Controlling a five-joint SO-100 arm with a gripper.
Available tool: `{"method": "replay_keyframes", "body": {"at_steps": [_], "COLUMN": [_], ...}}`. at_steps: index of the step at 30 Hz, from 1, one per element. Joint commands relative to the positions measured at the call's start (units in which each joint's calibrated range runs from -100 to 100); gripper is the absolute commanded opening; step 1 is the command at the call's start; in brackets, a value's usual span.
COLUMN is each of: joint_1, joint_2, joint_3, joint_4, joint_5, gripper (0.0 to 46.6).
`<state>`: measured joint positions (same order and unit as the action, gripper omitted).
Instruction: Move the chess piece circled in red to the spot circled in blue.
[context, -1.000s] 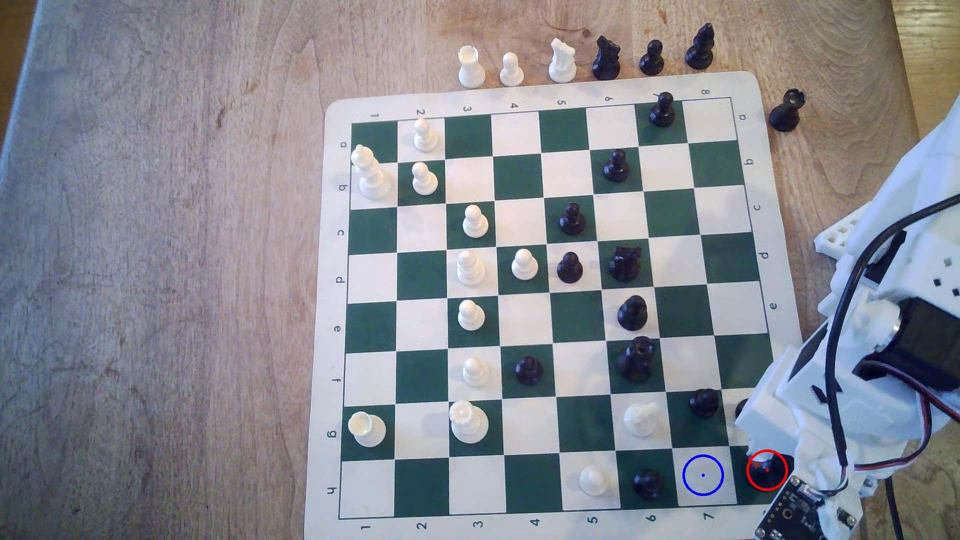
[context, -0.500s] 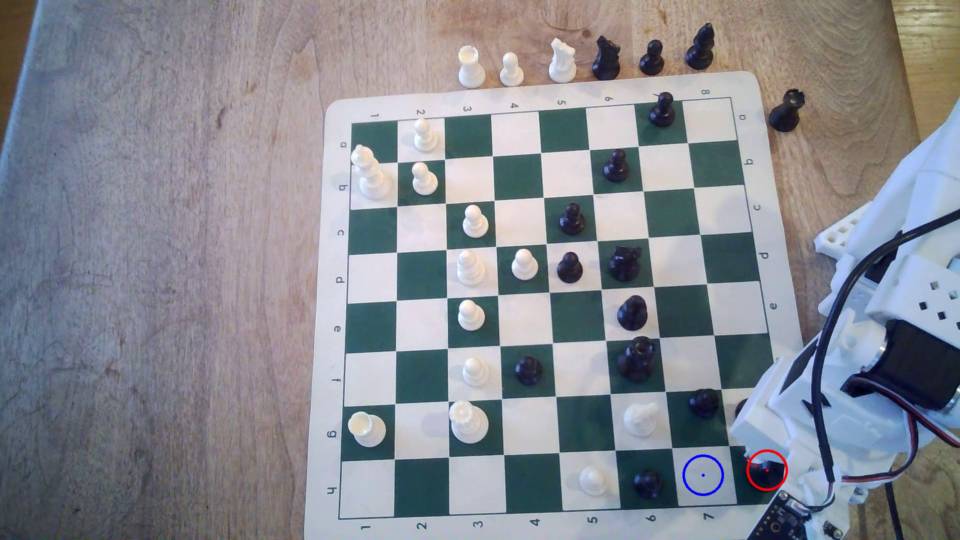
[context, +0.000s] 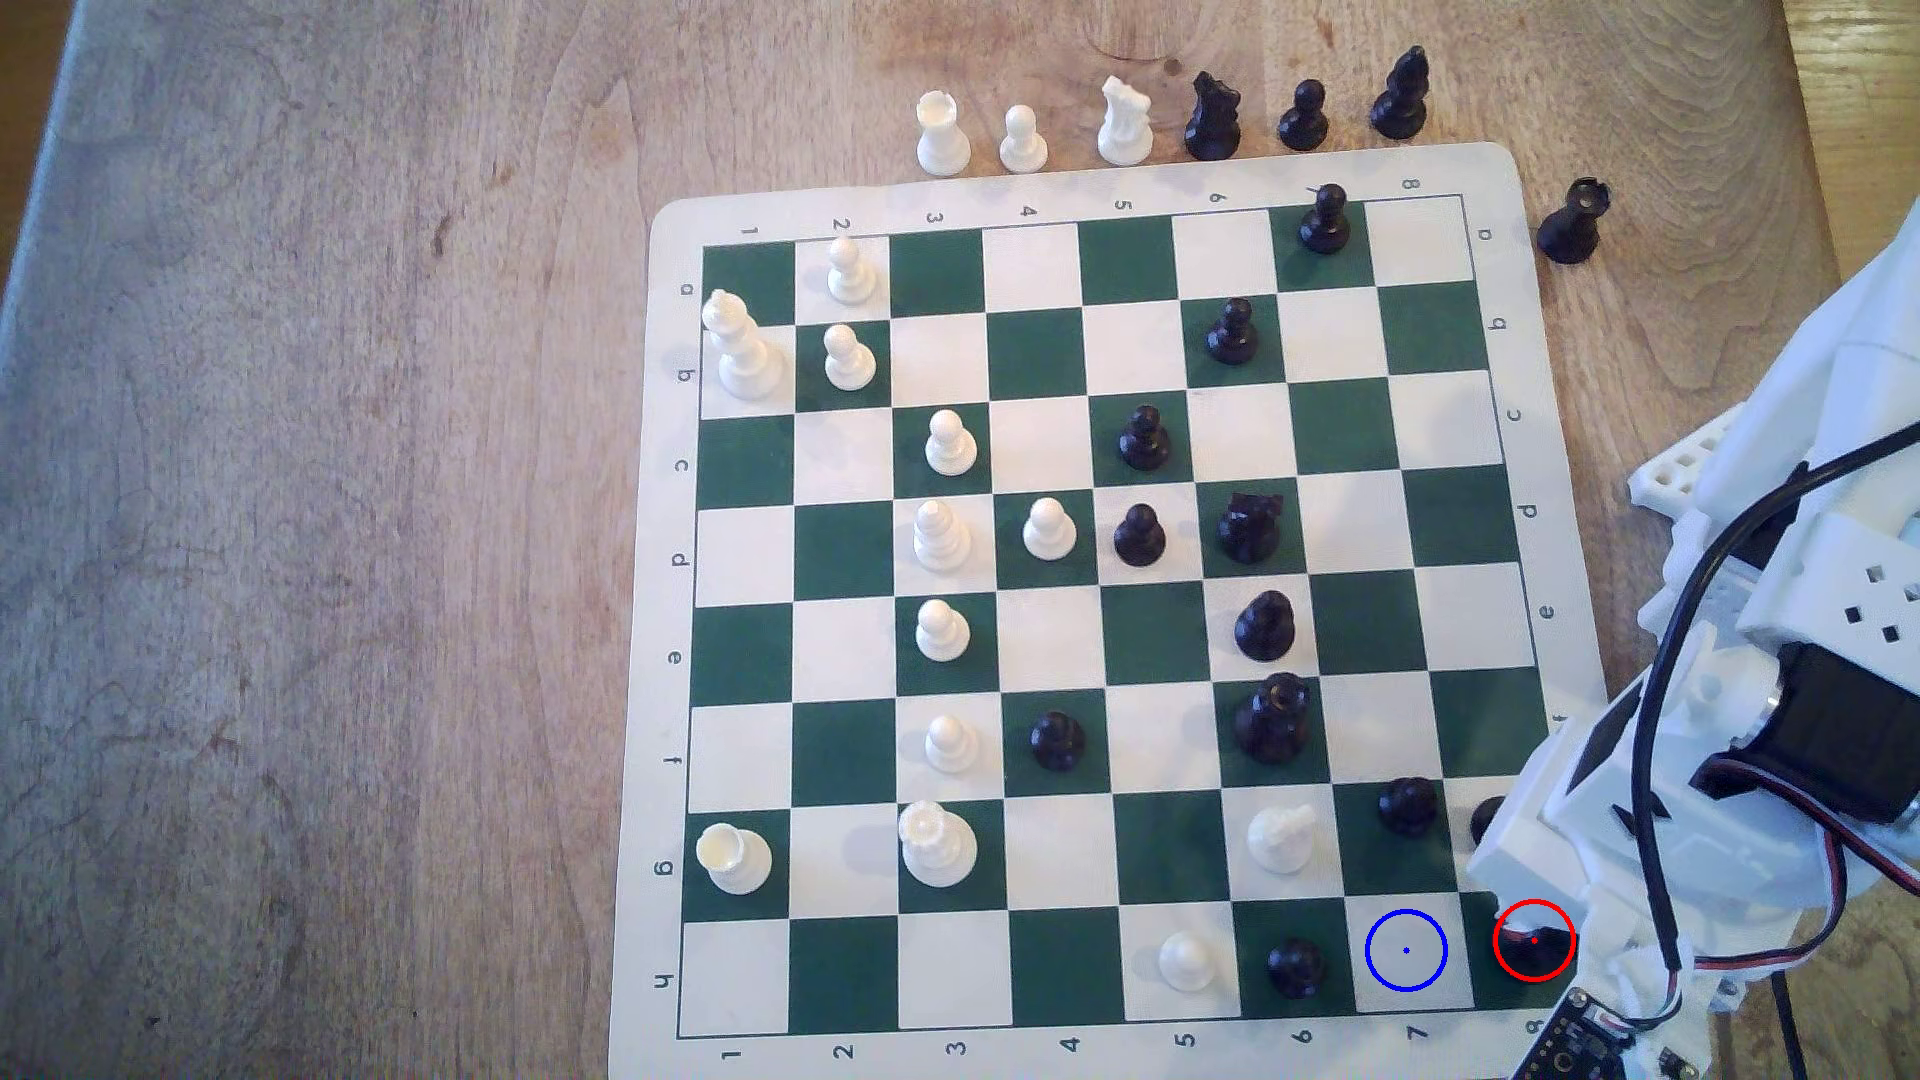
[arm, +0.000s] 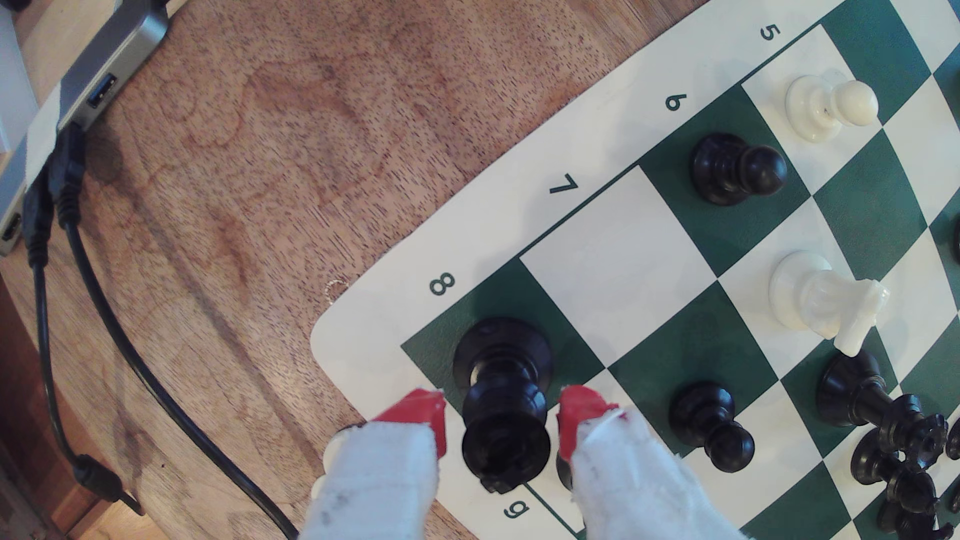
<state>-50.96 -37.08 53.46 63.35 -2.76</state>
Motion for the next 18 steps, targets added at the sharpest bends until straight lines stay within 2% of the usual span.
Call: {"method": "replay_keyframes", "body": {"at_steps": [1, 18], "joint_1": [-0.16, 0.16], "joint_2": [-0.28, -1.21], "joint_3": [-0.06, -0.78], "joint_4": [0.62, -0.2], "joint_5": [0.34, 0.2], "gripper": [12.0, 11.3]}}
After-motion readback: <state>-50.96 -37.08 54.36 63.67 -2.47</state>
